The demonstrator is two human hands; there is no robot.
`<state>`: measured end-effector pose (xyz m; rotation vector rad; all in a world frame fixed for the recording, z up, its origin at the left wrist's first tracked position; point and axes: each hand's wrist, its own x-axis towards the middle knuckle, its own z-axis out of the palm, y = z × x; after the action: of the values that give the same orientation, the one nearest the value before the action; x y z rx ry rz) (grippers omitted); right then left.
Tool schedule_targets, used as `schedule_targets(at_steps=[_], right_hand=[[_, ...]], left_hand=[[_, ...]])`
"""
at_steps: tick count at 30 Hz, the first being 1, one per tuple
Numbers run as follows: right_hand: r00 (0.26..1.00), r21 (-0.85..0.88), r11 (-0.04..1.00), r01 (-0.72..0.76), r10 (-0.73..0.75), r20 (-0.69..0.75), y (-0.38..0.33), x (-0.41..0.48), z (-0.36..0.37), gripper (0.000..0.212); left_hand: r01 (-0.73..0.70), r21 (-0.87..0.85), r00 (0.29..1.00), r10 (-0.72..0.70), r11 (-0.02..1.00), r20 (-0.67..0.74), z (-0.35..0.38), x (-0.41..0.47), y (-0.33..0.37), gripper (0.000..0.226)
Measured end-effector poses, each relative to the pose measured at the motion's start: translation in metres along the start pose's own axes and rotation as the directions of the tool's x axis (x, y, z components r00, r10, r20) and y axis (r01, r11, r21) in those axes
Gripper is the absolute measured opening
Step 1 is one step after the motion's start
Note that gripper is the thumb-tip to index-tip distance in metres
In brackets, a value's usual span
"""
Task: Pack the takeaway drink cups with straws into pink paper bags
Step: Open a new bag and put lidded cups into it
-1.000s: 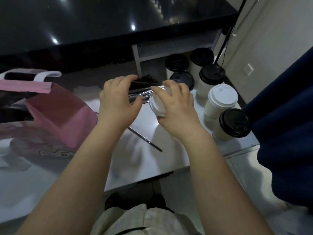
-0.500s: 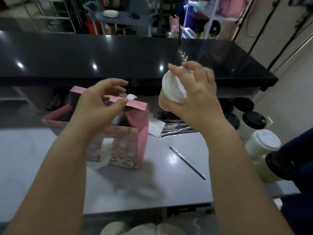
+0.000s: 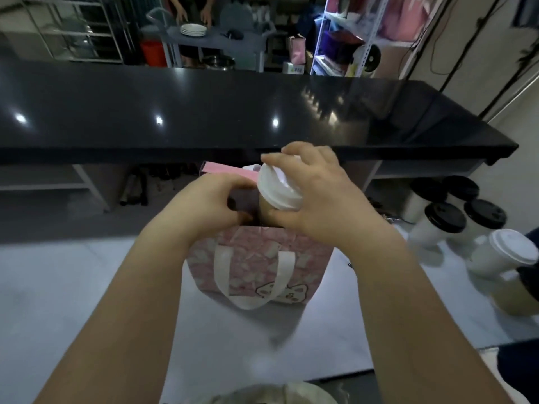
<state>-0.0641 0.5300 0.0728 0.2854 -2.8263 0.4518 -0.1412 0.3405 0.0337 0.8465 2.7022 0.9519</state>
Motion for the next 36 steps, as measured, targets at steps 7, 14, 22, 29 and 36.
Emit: schedule_targets(at_steps=[7, 14, 22, 29, 36], right_hand=[[0.985, -0.263, 0.955, -0.138, 0.159, 0.061, 0.019, -0.006, 0.021, 0.075], [0.985, -0.417, 0.898, -0.141, 0.168, 0.028, 0.021, -0.004, 0.02, 0.077], [0.919, -0.553, 0.788, 0.27, -0.04, 0.392, 0.015, -0.005, 0.033, 0.082], [0.879, -0.483, 0.849, 0.212, 0.051, 0.474, 0.013, -0.011, 0.049, 0.077], [0.846, -0.574, 0.811, -0.108, 0.379, 0.375, 0.017, 0.001, 0.075, 0.057]], left_hand=[[-0.18, 0.388, 0.974, 0.109, 0.904, 0.197, 0.007, 0.01, -0.007, 0.118], [-0.26, 0.441, 0.957, 0.169, 0.859, 0.235, 0.017, 0.007, -0.015, 0.136], [-0.238, 0.477, 0.963, 0.144, 0.846, 0.227, 0.02, 0.007, -0.017, 0.136], [-0.24, 0.456, 0.962, 0.147, 0.857, 0.231, 0.019, 0.0, -0.011, 0.145], [-0.303, 0.466, 0.947, 0.208, 0.832, 0.245, 0.023, -0.014, -0.008, 0.142]])
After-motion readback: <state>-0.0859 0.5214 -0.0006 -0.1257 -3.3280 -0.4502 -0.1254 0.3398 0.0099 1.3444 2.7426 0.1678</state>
